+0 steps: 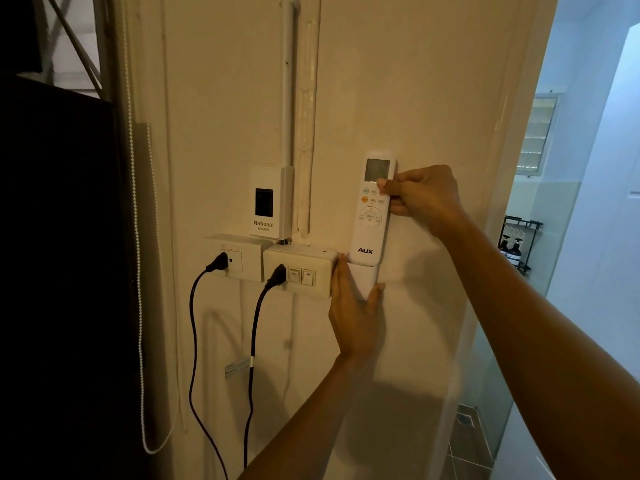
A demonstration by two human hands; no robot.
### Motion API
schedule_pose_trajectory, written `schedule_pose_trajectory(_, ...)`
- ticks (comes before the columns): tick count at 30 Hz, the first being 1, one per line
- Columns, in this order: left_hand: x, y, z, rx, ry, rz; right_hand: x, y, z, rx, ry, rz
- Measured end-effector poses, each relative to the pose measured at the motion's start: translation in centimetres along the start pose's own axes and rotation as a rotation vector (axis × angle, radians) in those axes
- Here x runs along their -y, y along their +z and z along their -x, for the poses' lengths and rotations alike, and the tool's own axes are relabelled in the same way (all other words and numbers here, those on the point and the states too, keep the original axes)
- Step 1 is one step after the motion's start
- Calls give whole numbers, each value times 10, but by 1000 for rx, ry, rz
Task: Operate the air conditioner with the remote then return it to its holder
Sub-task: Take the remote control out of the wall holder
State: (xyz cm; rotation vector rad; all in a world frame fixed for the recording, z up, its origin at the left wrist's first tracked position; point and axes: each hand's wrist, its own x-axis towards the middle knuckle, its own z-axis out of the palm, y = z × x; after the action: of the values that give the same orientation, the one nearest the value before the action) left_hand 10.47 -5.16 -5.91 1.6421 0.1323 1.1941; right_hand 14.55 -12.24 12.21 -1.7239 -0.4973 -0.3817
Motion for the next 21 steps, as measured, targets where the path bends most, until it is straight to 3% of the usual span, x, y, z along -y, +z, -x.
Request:
schedule_pose_trajectory(7,-3,-14,-10,117,34,-70,-2,-11,3,33,25,-13)
schedule_pose_trajectory(10,-9,-29,-19,170,17,5,-6,-14,5,45,50,-48)
schedule_pose_trajectory(21,-51,-55,-46,322,16,30,-22,-6,33,223,32,27)
